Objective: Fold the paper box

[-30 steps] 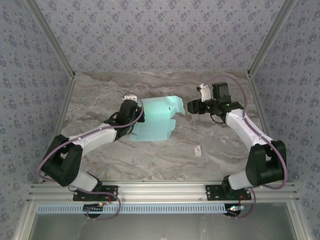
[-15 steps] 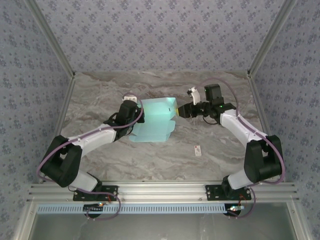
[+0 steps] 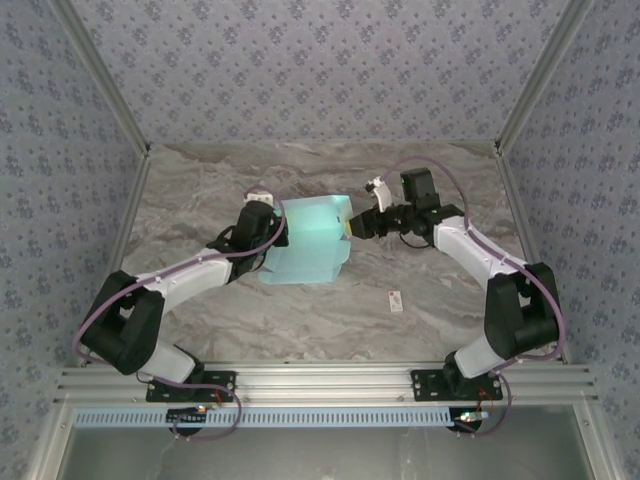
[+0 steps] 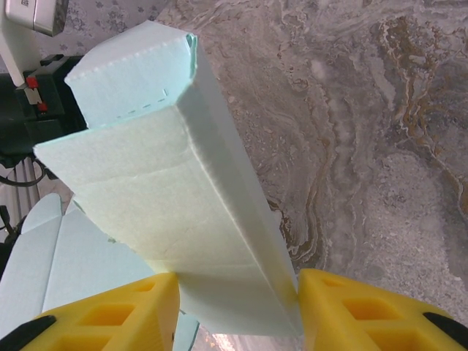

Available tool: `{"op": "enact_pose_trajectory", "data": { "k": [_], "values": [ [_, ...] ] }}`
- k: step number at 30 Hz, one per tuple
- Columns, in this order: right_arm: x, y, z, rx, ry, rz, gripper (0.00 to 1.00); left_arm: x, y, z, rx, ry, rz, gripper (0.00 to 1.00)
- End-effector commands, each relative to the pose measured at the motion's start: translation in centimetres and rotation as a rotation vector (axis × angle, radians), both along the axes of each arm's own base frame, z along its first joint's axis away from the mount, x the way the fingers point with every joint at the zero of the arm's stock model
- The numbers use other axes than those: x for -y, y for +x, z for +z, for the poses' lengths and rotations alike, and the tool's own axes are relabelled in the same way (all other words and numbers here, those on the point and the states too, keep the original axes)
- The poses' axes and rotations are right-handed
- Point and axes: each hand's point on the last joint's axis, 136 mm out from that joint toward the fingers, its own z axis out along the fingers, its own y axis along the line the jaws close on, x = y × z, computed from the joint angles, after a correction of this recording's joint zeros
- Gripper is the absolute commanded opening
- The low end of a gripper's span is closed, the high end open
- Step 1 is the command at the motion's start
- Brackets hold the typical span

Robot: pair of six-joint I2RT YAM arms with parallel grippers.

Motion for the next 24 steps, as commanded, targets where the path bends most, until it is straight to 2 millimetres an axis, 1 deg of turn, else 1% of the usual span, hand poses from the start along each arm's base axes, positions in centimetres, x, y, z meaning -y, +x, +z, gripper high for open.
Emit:
{"op": "enact_pose_trajectory", "data": {
  "k": [1, 6, 14, 24],
  "values": [
    [-1.0, 0.3, 1.4, 0.051, 0.019, 0.054, 0.49, 0.8, -0.2, 2.1, 0.036, -0.062, -0.031, 0.0],
    [-1.4, 0.5, 1.6, 0.071, 0.026, 0.089, 0.51, 0.9, -0.3, 2.3, 0.038, -0.066, -0.039, 0.0],
    [-2.1, 0.6, 1.8, 0.076, 0.045, 0.131, 0.51, 1.2, -0.4, 2.2, 0.033, -0.07, -0.054, 0.0],
    [-2.8, 1.3, 2.2, 0.12, -0.009, 0.069, 0.47, 1.5, -0.5, 2.3, 0.033, -0.07, -0.061, 0.0]
  ]
}}
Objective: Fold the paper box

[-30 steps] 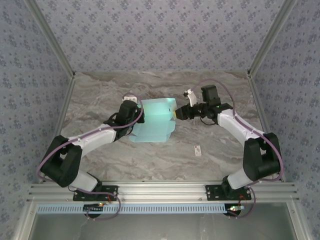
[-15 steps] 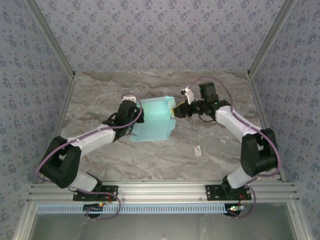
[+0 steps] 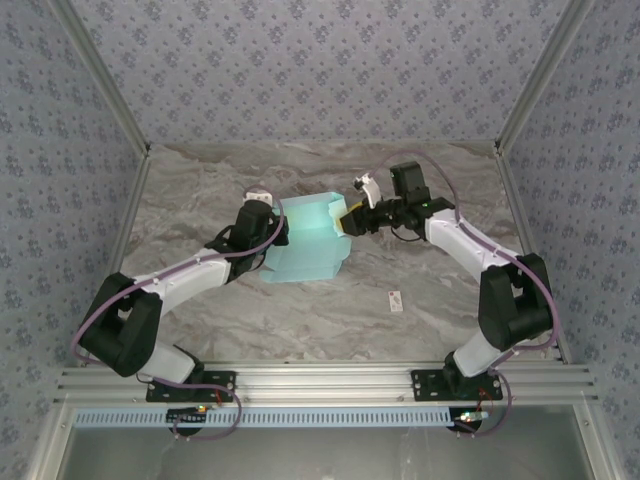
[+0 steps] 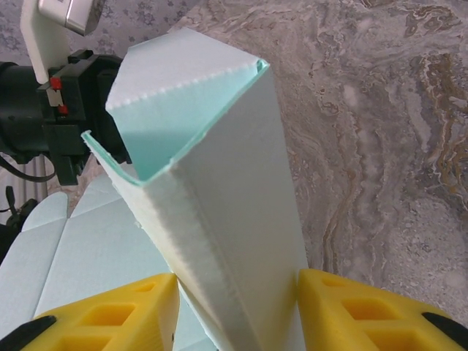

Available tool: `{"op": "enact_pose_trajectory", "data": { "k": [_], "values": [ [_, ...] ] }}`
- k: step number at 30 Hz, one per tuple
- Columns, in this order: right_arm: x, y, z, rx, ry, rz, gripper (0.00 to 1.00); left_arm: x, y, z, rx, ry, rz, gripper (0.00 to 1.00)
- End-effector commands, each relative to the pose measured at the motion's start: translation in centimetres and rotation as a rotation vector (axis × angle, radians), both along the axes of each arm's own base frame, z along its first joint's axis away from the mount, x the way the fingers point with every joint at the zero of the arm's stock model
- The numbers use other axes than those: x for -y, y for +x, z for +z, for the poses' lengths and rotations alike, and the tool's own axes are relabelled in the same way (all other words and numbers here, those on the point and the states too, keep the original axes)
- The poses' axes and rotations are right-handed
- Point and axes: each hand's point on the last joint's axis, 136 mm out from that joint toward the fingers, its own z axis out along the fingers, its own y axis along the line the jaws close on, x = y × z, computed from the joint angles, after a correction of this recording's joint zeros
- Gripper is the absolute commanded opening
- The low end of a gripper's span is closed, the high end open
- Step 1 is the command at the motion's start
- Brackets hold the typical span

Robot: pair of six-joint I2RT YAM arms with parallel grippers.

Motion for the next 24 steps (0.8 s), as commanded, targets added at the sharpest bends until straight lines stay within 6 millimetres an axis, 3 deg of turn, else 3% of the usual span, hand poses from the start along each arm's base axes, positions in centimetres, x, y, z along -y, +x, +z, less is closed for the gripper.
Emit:
{"op": "enact_pose_trajectory", "data": {
  "k": [1, 24],
  "values": [
    [-0.5, 1.0, 1.4, 0.059, -0.013, -0.036, 0.47, 1.2, -0.4, 1.7, 0.029, -0.043, -0.049, 0.0],
    [-0.5, 3.1, 0.2, 0.243, -0.303, -0.445, 0.4, 2.0, -0.6, 1.9, 0.032, -0.05, -0.067, 0.0]
  ]
}}
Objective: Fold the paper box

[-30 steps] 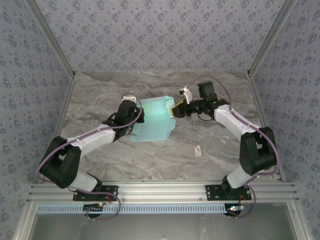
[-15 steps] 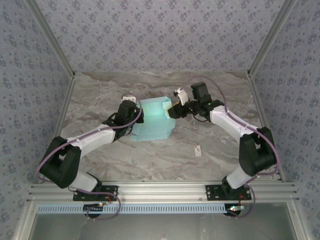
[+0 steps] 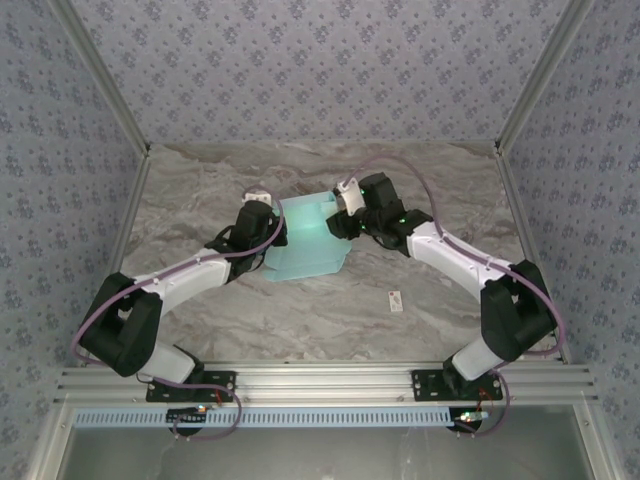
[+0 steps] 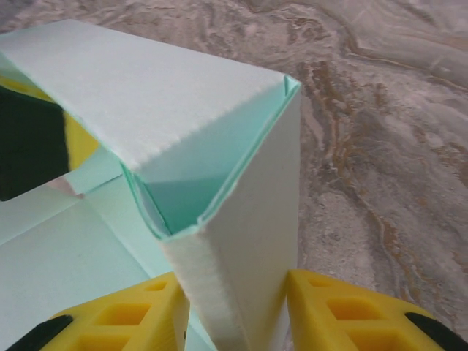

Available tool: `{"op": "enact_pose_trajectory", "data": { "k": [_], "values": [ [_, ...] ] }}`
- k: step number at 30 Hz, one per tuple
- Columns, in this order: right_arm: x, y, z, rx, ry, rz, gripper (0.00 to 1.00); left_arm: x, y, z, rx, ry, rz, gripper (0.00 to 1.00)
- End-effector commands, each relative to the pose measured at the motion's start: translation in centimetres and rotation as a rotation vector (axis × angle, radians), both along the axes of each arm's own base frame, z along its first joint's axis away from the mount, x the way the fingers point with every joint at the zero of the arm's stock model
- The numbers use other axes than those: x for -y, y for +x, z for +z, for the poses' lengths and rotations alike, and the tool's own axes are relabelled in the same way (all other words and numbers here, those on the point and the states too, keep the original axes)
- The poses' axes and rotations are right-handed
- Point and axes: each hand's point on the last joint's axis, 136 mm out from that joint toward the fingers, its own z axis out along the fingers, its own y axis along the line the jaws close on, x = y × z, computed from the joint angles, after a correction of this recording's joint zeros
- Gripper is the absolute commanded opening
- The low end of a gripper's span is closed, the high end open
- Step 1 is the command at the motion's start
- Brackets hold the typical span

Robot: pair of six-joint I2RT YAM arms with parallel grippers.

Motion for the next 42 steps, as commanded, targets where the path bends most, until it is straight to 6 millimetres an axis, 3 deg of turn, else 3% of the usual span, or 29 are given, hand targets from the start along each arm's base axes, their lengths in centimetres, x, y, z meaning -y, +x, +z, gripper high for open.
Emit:
{"op": "enact_pose_trajectory", "data": {
  "k": [1, 6, 7, 18, 25, 27, 37, 42],
  "values": [
    [1.2, 1.9, 1.1, 0.093, -0.069, -0.174, 0.4, 2.5, -0.5, 2.2, 0.039, -0.067, -0.088, 0.0],
    [1.6, 2.3, 0.3, 0.12, -0.185, -0.305, 0.4, 2.6, -0.5, 2.2, 0.041, -0.067, -0.092, 0.0],
    [1.3, 2.7, 1.4, 0.144, -0.187, -0.326, 0.39, 2.6, -0.6, 2.2, 0.041, -0.067, -0.093, 0.0],
    [2.4, 3.0, 1.2, 0.166, -0.258, -0.434, 0.16, 2.3, -0.7, 1.8, 0.037, -0.056, -0.081, 0.0],
    [3.2, 3.1, 0.4, 0.156, -0.32, -0.472, 0.14, 2.3, -0.6, 1.7, 0.035, -0.056, -0.078, 0.0],
    [2.9, 2.9, 0.3, 0.145, -0.305, -0.453, 0.17, 2.2, -0.6, 1.7, 0.037, -0.054, -0.073, 0.0],
    [0.1, 0.4, 0.9, 0.047, -0.144, -0.253, 0.54, 1.7, -0.4, 1.3, 0.034, -0.023, -0.052, 0.0],
    [-0.4, -0.7, 2.0, 0.012, -0.065, -0.174, 0.63, 1.7, -0.4, 1.2, 0.034, -0.019, -0.05, 0.0]
  ]
}}
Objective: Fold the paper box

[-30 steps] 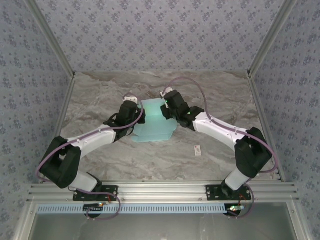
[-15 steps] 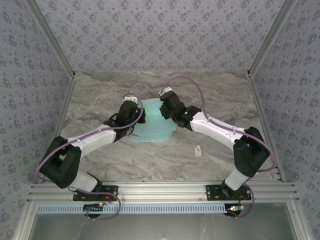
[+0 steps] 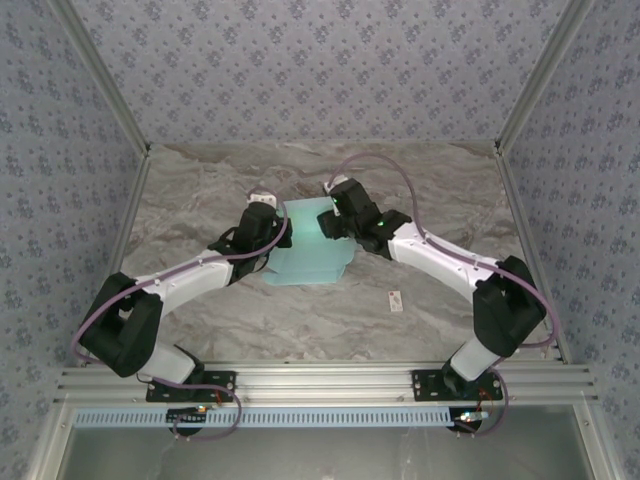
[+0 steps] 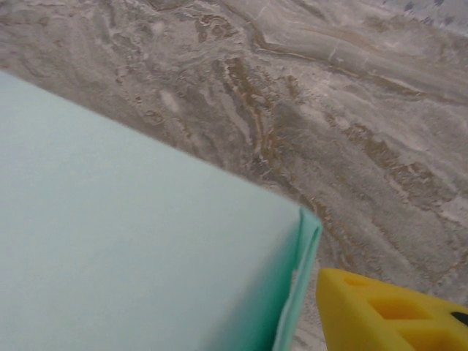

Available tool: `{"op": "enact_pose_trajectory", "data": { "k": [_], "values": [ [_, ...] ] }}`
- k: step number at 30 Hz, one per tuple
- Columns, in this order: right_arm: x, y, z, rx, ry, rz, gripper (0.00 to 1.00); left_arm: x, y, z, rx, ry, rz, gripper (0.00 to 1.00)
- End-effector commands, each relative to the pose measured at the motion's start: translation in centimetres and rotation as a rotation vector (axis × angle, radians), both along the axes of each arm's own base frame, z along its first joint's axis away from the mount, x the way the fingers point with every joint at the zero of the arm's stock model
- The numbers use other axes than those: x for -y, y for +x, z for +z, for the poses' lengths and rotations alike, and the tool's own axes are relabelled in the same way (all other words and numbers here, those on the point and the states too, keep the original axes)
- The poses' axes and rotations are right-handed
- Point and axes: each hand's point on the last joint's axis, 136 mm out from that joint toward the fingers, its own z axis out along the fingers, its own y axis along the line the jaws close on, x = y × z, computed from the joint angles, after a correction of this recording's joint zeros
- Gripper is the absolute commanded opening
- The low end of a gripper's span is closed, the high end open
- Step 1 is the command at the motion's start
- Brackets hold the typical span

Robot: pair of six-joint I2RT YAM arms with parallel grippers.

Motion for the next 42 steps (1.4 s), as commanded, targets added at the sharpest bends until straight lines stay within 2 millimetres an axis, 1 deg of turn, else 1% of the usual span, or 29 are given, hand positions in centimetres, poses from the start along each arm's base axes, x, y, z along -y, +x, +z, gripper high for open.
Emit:
{"op": "enact_pose_trajectory", "data": {
  "k": [1, 2, 6, 10, 12, 17, 20, 22, 24, 26, 30, 33, 39, 42],
  "values": [
    [-0.1, -1.8, 0.5, -0.049, 0.074, 0.075, 0.65, 0.3, 0.1, 0.9, 0.025, -0.001, -0.012, 0.0],
    [-0.1, -2.1, 0.7, -0.059, 0.096, 0.096, 0.71, 0.4, 0.1, 0.9, 0.025, 0.0, -0.014, 0.0],
    [0.1, -3.1, 1.6, -0.082, 0.166, 0.187, 0.83, 0.4, 0.2, 0.9, 0.025, 0.002, -0.015, 0.0],
    [1.0, -3.5, 2.6, -0.088, 0.195, 0.224, 0.94, 0.4, 0.2, 0.9, 0.025, 0.003, -0.014, 0.0],
    [1.8, -3.8, 3.2, -0.086, 0.209, 0.238, 0.98, 0.4, 0.2, 0.9, 0.025, 0.005, -0.017, 0.0],
    [4.6, -4.5, 5.2, -0.06, 0.257, 0.266, 0.98, 0.4, 0.2, 1.1, 0.026, 0.007, -0.018, 0.0],
    [6.5, -4.7, 5.5, -0.052, 0.308, 0.271, 0.95, 0.5, 0.1, 1.1, 0.025, 0.006, -0.02, 0.0],
    [7.6, -4.7, 5.1, -0.053, 0.329, 0.272, 0.9, 0.5, 0.2, 1.2, 0.027, 0.004, -0.02, 0.0],
    [8.0, -4.5, 4.3, -0.053, 0.351, 0.283, 0.83, 0.5, 0.2, 1.2, 0.027, 0.001, -0.021, 0.0],
    [7.7, -4.4, 3.6, -0.061, 0.366, 0.309, 0.8, 0.6, 0.2, 1.2, 0.027, 0.0, -0.023, 0.0],
    [6.5, -3.9, 2.6, -0.083, 0.387, 0.376, 0.67, 0.7, 0.3, 1.2, 0.025, -0.001, -0.025, 0.0],
    [5.7, -3.2, 2.1, -0.091, 0.39, 0.407, 0.62, 0.7, 0.2, 1.1, 0.022, -0.002, -0.025, 0.0],
    [4.1, -3.1, 2.0, -0.094, 0.417, 0.488, 0.51, 0.7, 0.2, 1.1, 0.023, -0.001, -0.026, 0.0],
    [3.7, -2.9, 1.7, -0.103, 0.412, 0.498, 0.46, 0.8, 0.2, 1.2, 0.025, -0.004, -0.029, 0.0]
  ]
}}
